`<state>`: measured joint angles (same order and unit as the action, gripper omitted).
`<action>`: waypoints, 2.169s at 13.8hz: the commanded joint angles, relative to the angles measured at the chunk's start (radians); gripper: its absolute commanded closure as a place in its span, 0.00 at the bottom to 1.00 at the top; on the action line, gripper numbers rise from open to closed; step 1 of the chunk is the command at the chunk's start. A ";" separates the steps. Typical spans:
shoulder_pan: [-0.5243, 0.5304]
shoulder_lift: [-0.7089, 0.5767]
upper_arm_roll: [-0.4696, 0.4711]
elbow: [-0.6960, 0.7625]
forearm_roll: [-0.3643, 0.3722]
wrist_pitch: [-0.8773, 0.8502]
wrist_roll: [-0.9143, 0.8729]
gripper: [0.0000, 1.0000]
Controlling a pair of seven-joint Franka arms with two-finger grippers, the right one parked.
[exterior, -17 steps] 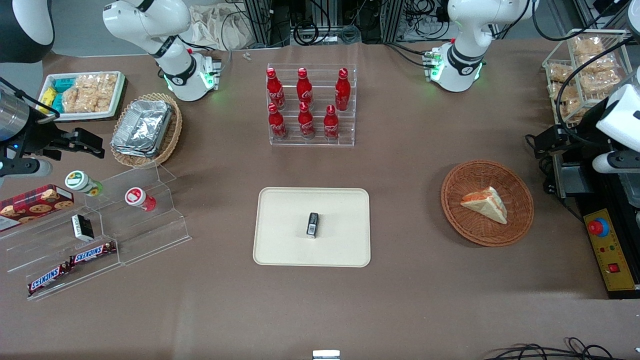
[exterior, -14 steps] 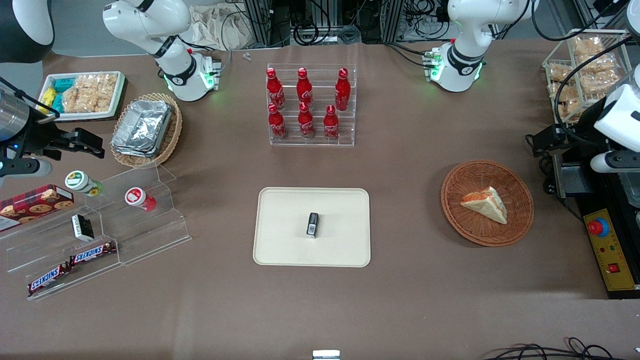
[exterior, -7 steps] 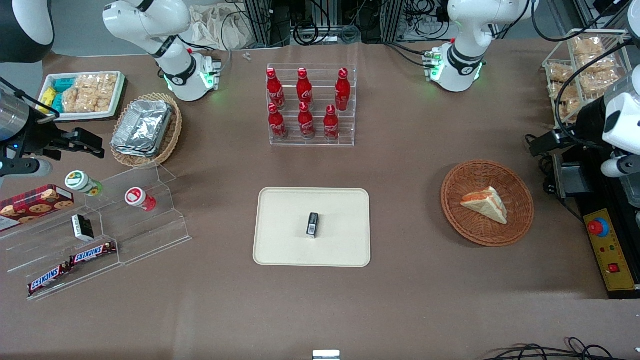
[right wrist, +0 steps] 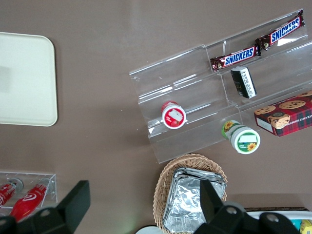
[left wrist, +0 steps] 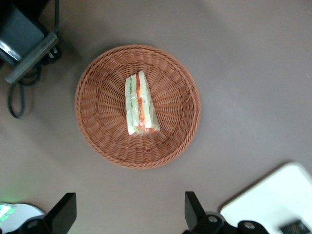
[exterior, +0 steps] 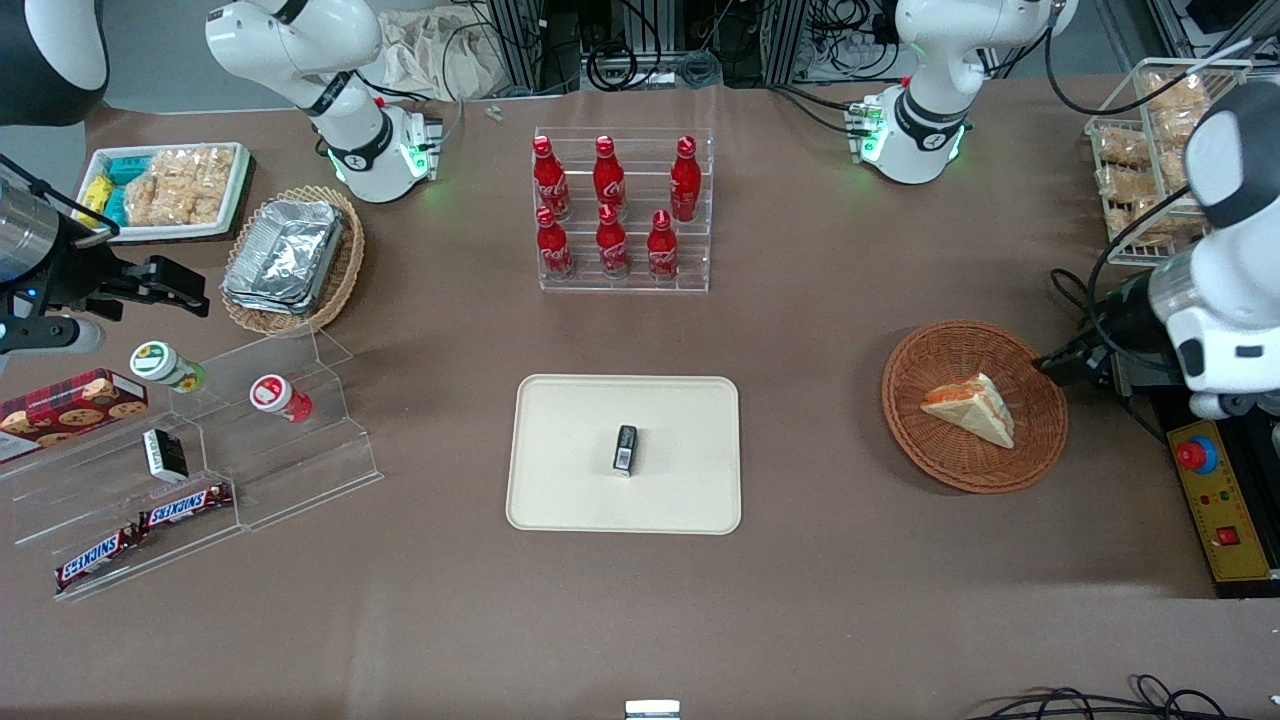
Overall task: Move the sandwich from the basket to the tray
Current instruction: 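Lower the left gripper over the wrapped sandwich and close on it, then lift the sandwich out of the basket with the left gripper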
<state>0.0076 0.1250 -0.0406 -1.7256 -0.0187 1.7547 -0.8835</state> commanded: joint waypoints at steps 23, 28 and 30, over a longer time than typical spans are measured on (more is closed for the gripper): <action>0.003 0.093 0.007 -0.393 0.037 0.551 -0.309 1.00; -0.020 0.033 -0.119 -0.114 0.016 0.116 0.120 1.00; -0.020 0.033 -0.156 -0.015 0.005 0.037 0.298 1.00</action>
<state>-0.0176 0.1335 -0.1726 -1.8417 -0.0019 1.8670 -0.7436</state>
